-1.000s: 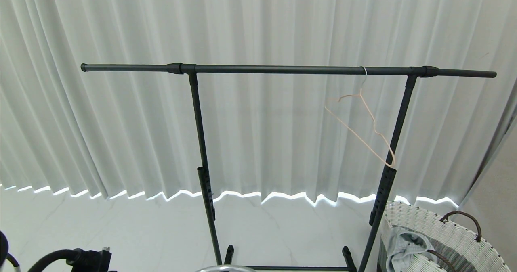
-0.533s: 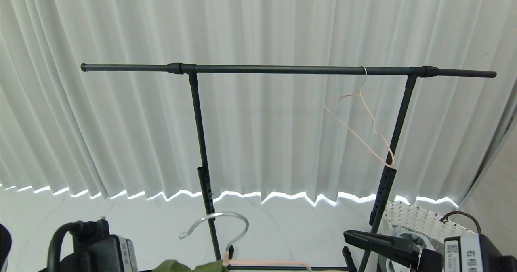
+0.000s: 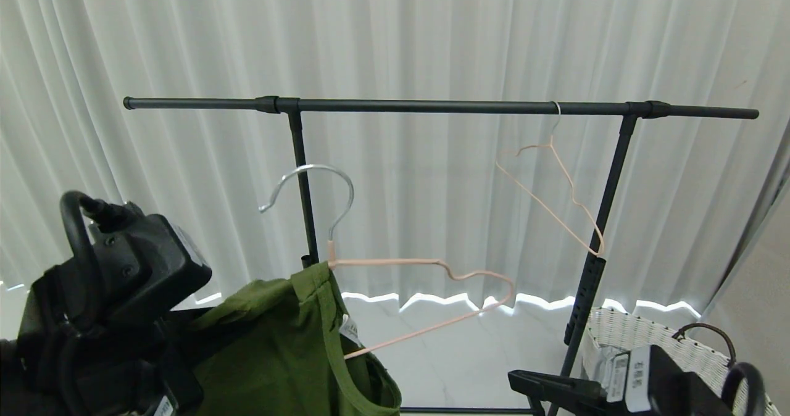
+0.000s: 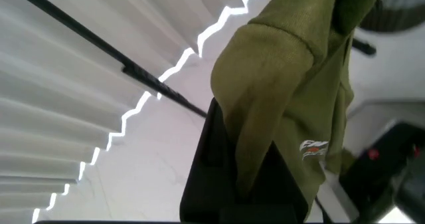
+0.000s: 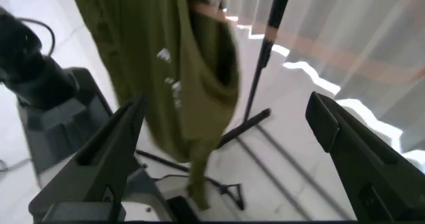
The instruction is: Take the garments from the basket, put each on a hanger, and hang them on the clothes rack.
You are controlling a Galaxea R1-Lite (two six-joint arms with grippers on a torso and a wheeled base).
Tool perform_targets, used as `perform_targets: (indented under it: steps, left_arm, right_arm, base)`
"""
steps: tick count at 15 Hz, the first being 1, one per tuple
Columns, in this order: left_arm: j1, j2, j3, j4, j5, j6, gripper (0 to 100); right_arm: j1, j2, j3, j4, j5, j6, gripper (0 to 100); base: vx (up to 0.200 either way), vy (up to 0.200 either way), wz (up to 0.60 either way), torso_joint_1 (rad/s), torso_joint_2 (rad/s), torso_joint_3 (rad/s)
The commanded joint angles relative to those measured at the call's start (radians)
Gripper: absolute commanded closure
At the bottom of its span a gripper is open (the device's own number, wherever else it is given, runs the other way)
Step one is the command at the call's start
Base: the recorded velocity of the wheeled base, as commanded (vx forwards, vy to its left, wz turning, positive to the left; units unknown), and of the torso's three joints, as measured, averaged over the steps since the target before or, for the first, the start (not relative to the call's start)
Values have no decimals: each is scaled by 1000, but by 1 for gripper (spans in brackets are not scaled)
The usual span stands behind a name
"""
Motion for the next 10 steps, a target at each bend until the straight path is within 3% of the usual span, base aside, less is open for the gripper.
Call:
perform_targets:
  steps: [1,6,10]
  left_arm:
    - [8,21,-47,1,-1,1,100]
    - [7,21,-87,1,-6,-1,100]
    - [1,18,-102,1,-30,-1,100]
  right_arm:
    - [-7,95,-38,0,-6,75,0]
    - [-149,259,-202,-10,-55,213,0]
    - [-157,343,-218,-22,-66,235,0]
  base:
    - [0,0,0,0,0,0]
    - [0,0,0,0,0,0]
    - [0,0,0,0,0,0]
